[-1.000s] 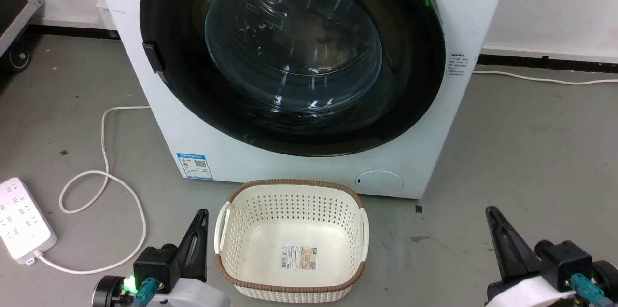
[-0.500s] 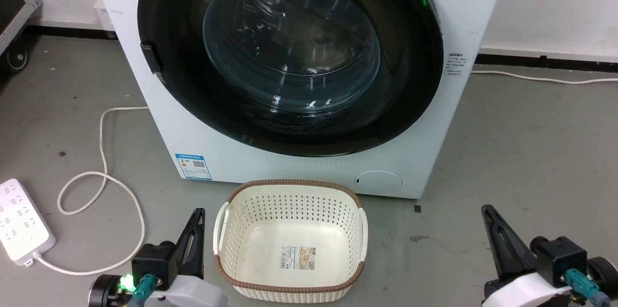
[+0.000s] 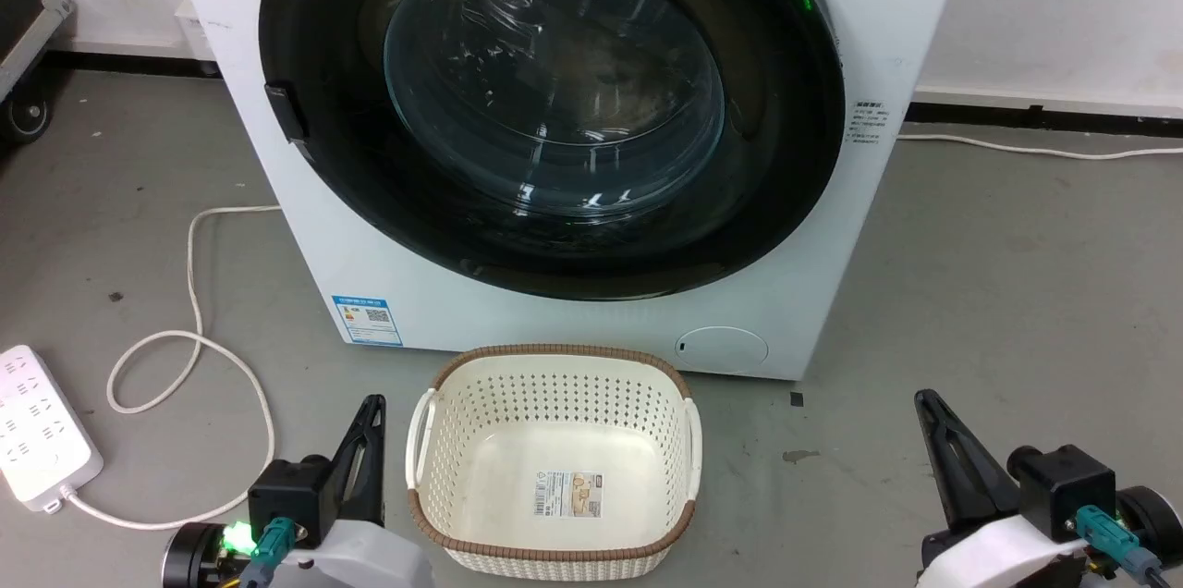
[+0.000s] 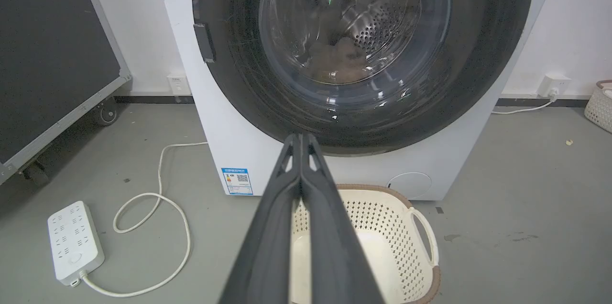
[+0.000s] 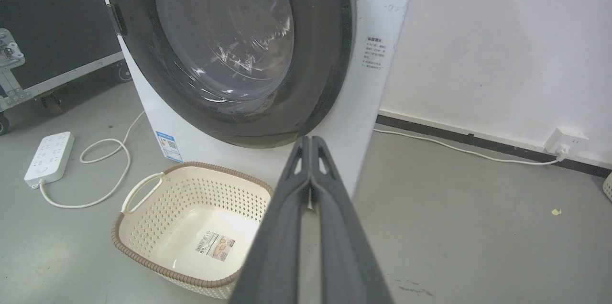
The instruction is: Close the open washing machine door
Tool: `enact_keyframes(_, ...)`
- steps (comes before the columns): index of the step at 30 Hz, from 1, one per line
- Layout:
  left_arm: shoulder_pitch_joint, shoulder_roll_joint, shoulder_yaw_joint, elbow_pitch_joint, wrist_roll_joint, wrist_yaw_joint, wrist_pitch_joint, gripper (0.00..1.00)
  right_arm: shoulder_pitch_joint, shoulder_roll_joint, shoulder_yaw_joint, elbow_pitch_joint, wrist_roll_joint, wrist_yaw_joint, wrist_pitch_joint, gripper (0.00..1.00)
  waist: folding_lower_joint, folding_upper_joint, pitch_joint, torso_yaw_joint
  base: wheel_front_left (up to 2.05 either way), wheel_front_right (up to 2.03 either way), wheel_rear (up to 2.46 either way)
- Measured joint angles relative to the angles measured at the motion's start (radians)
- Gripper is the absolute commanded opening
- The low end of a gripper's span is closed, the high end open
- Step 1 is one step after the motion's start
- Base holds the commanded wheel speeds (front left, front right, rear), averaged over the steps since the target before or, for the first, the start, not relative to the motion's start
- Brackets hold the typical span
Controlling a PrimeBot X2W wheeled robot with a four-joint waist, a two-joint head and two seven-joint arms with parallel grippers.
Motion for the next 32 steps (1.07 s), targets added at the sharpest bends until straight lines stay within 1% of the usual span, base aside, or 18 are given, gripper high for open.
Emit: enact_keyframes(32,-0.002,0.0,0.018,-0.039,0.034,0.031,0.076,0.0,-0.014,0.0,0.026,-0.015,0.002,0.0,0.074,0.0,-0.0001,0.0,-0.001,-0.011,0.0,0.0,0.0)
